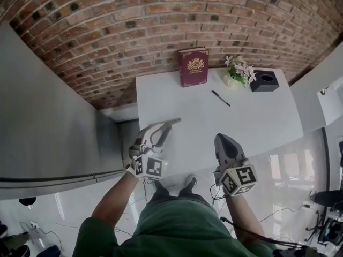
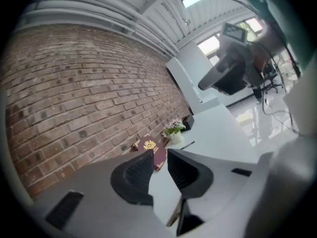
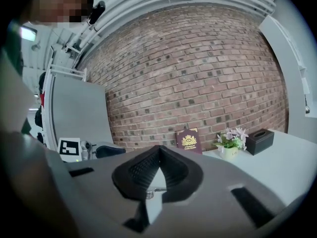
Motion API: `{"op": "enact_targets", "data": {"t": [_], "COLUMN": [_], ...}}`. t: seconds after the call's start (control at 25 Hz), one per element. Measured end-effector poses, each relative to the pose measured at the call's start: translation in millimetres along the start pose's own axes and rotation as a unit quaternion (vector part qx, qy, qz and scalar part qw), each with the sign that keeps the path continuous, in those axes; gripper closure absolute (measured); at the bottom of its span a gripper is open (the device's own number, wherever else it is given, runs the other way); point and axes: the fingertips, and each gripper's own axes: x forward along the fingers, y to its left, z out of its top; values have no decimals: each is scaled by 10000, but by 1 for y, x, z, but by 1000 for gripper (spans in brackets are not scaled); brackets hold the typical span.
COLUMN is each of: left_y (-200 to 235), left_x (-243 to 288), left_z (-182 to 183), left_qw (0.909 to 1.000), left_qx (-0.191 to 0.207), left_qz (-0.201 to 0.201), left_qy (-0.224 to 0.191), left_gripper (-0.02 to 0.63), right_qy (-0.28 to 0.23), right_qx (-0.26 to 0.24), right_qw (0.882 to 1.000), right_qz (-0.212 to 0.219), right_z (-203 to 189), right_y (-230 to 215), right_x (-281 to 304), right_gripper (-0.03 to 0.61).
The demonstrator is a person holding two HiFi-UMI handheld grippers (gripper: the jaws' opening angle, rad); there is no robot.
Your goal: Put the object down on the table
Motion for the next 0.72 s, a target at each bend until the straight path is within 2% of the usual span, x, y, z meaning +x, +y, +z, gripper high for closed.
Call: {"op": "enact_targets", "data": {"t": [0.16, 0.44, 0.72], "left_y": [27, 54, 89], "left_x": [-22, -59, -76], "left_z": [46, 101, 105], "left_qw": [9970, 9890, 9707], "left_qx": [-587, -1033, -1782], "left_qz": [279, 632, 1240], "left_qy": [-430, -854, -1030], "left_gripper": [555, 572, 583], "right_qy": [-301, -745, -1136], "right_qx": [-245, -502, -744], "right_qw": [9991, 9952, 9891], "right_qz": [152, 377, 566], "right_z": [28, 66, 92], "right_y": [9, 28, 42], "right_x": [7, 10, 16], "right_gripper": [575, 575, 575]}}
